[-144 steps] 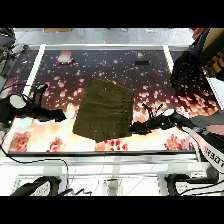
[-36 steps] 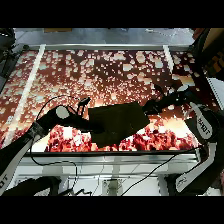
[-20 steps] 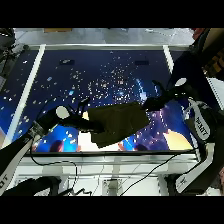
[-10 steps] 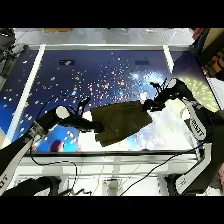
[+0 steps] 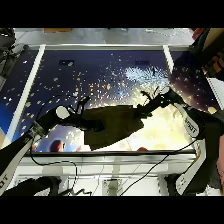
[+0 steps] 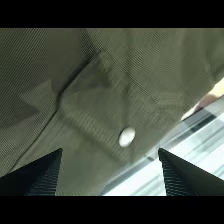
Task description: Fold the clothes and pants, and hang the long-sleeved shirts on hangers.
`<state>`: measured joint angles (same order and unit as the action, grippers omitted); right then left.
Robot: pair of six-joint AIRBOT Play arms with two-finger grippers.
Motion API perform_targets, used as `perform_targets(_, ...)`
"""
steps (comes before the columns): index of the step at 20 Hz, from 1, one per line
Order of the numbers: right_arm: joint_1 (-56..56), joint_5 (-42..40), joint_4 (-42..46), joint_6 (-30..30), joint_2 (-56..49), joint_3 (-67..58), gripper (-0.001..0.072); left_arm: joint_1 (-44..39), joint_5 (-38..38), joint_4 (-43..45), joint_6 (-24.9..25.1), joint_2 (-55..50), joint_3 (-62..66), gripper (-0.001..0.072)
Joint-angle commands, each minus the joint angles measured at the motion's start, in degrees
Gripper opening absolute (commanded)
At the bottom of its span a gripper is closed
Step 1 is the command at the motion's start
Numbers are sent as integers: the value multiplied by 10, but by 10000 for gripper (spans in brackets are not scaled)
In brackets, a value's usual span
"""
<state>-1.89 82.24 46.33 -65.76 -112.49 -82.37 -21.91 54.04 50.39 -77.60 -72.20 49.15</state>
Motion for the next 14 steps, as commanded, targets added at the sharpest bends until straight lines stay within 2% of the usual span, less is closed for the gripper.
perform_targets(1, -22, 7, -91, 55, 0, -14, 108, 2, -30, 12, 9, 0, 0, 694)
perform_targets(2, -22, 14, -96, 54, 3, -29, 57, 5, -40, 12, 30, 1, 2, 694)
perform_targets(5, -8, 43, -103, 49, 31, -75, 57, 23, -34, 13, 75, 6, 41, 694)
perform_targets(8, 35, 37, -89, 14, 103, -112, 57, 41, -33, 32, 105, 32, 108, 694)
perform_targets(10, 82, 32, -42, -17, 166, -129, 57, 52, -33, 69, 110, 60, 155, 693)
perform_targets(14, 202, -12, 135, -124, 310, -135, 57, 66, -37, 123, 110, 133, 186, 693)
